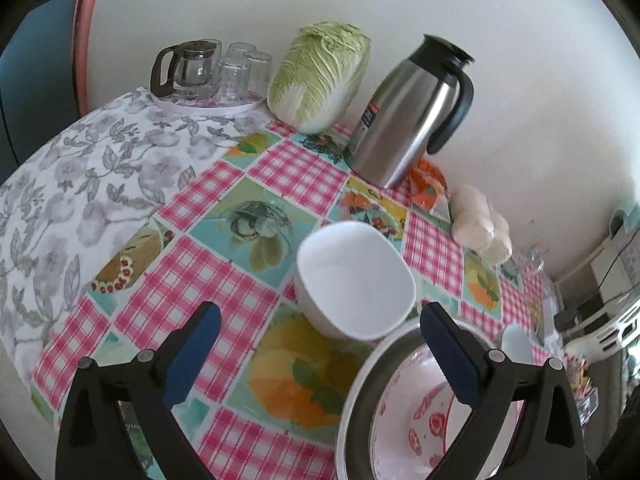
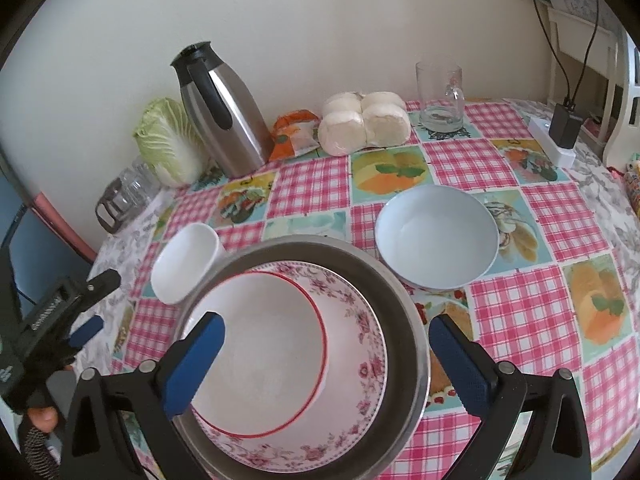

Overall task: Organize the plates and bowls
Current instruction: 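Move both grippers toward the white square bowl beside the tray, then close both grippers on the white square bowl rim and lift it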

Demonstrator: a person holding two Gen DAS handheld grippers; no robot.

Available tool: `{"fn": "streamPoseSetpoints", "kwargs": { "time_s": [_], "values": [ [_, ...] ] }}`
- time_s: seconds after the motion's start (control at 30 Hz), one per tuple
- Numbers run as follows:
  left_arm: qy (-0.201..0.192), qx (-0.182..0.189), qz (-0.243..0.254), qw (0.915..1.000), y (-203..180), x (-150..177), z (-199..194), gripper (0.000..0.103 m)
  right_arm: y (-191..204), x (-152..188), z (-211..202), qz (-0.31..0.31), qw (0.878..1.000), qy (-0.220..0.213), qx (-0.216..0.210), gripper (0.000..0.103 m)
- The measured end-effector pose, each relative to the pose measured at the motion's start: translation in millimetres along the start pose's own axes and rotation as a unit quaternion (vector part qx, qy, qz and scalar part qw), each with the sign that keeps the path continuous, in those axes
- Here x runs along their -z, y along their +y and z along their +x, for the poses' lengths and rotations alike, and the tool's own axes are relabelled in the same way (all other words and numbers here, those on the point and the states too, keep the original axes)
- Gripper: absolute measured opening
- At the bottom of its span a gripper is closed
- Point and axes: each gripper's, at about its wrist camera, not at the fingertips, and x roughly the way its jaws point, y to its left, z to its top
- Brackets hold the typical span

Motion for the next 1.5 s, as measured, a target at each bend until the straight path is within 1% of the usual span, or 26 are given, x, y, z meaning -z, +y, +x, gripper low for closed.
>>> {"fn": "streamPoseSetpoints", "kwargs": {
  "time_s": [0.1, 0.2, 0.27, 0.33, 0.4, 0.47, 0.6, 0.63, 0.7, 0.73, 0.8, 0.87, 0.9, 0.93, 1.0, 1.03, 1.07, 1.1, 1.13, 1.2, 1.27, 1.33, 1.4, 1.47, 1.5],
  "values": [
    [-0.004, 0.007, -0.009, 0.9999, 6.8, -5.4, 3.8, 0.100, 1.2, -7.4, -2.8, 0.008, 1.000, -0.007, -0.003, 0.103],
    [-0.003, 0.015, -0.020, 0.9997, 12.9, -8.9, 8.3, 0.100, 3.5, -18.6, -4.5, 0.018, 1.000, -0.006, -0.017, 0.103],
    [0.002, 0.026, -0.033, 0.9991, 17.4, -10.8, 11.9, 0.100, 9.7, -28.3, -5.6, 0.016, 1.000, -0.003, -0.024, 0.103],
    [0.010, 0.047, -0.047, 0.9977, 20.4, -14.3, 16.2, 0.100, 18.9, -39.3, -6.5, 0.008, 1.000, -0.001, -0.028, 0.103],
    [0.014, 0.058, -0.048, 0.9971, 20.6, -17.5, 20.7, 0.100, 29.7, -51.2, -6.2, 0.000, 0.999, 0.003, -0.033, 0.103],
    [0.027, 0.070, -0.049, 0.9960, 22.8, -20.5, 28.1, 0.100, 40.5, -63.5, -3.6, -0.010, 0.999, 0.006, -0.036, 0.103],
    [0.069, 0.084, -0.060, 0.9923, 32.1, -28.0, 47.2, 0.100, 60.7, -83.5, 13.0, -0.029, 0.999, 0.024, -0.021, 0.103],
    [0.073, 0.082, -0.057, 0.9923, 32.9, -30.6, 50.6, 0.100, 66.9, -87.1, 20.8, -0.031, 0.999, 0.035, -0.023, 0.103],
    [0.091, 0.059, -0.052, 0.9928, 34.4, -36.2, 59.1, 0.100, 74.6, -89.6, 33.9, -0.029, 0.998, 0.056, -0.032, 0.103],
    [0.099, 0.054, -0.054, 0.9922, 36.1, -38.4, 63.4, 0.100, 79.9, -91.0, 43.0, -0.026, 0.997, 0.067, -0.033, 0.103],
    [0.113, 0.056, -0.057, 0.9904, 39.3, -42.1, 73.2, 0.100, 86.8, -91.3, 57.2, -0.025, 0.996, 0.081, -0.025, 0.103],
    [0.124, 0.046, -0.047, 0.9901, 39.5, -44.2, 80.8, 0.100, 96.0, -91.1, 74.0, -0.029, 0.995, 0.095, -0.011, 0.100],
    [0.129, 0.041, -0.038, 0.9901, 38.6, -45.1, 84.9, 0.100, 98.1, -91.1, 79.0, -0.030, 0.994, 0.101, -0.009, 0.095],
    [0.134, 0.039, -0.033, 0.9896, 38.6, -45.7, 88.6, 0.100, 101.7, -90.6, 86.6, -0.030, 0.994, 0.109, -0.006, 0.088],
    [0.147, 0.045, -0.036, 0.9874, 40.9, -46.7, 96.4, 0.098, 107.5, -88.7, 101.3, -0.025, 0.992, 0.126, 0.000, 0.083],
    [0.153, 0.046, -0.037, 0.9866, 41.8, -47.1, 99.6, 0.095, 110.6, -87.1, 108.2, -0.025, 0.991, 0.134, 0.001, 0.081],
    [0.154, 0.045, -0.035, 0.9864, 41.8, -47.6, 101.6, 0.085, 114.2, -85.5, 115.2, -0.027, 0.990, 0.141, 0.004, 0.079],
    [0.157, 0.043, -0.031, 0.9861, 41.6, -48.0, 104.2, 0.079, 118.2, -83.6, 122.3, -0.031, 0.988, 0.148, 0.013, 0.073],
    [0.162, 0.044, -0.030, 0.9853, 41.3, -47.8, 107.2, 0.072, 121.7, -81.8, 128.0, -0.035, 0.987, 0.152, 0.020, 0.070],
    [0.172, 0.049, -0.028, 0.9835, 39.7, -48.0, 113.5, 0.068, 127.5, -78.8, 137.3, -0.042, 0.986, 0.160, 0.033, 0.069],
    [0.178, 0.053, -0.025, 0.9823, 38.4, -47.6, 117.3, 0.060, 133.1, -76.2, 145.5, -0.049, 0.984, 0.165, 0.047, 0.063],
    [0.185, 0.054, -0.020, 0.9810, 36.0, -47.0, 122.4, 0.057, 137.8, -74.8, 153.4, -0.051, 0.982, 0.174, 0.053, 0.055],
    [0.189, 0.055, -0.017, 0.9803, 34.6, -46.6, 125.6, 0.055, 140.2, -74.3, 159.5, -0.051, 0.981, 0.181, 0.055, 0.052],
    [0.192, 0.057, -0.015, 0.9797, 33.8, -46.2, 128.0, 0.049, 144.3, -73.4, 165.6, -0.056, 0.979, 0.186, 0.062, 0.051],
    [0.193, 0.058, -0.017, 0.9793, 33.8, -45.7, 129.6, 0.049, 146.4, -72.9, 167.8, -0.059, 0.978, 0.187, 0.065, 0.050]
  ]
}}
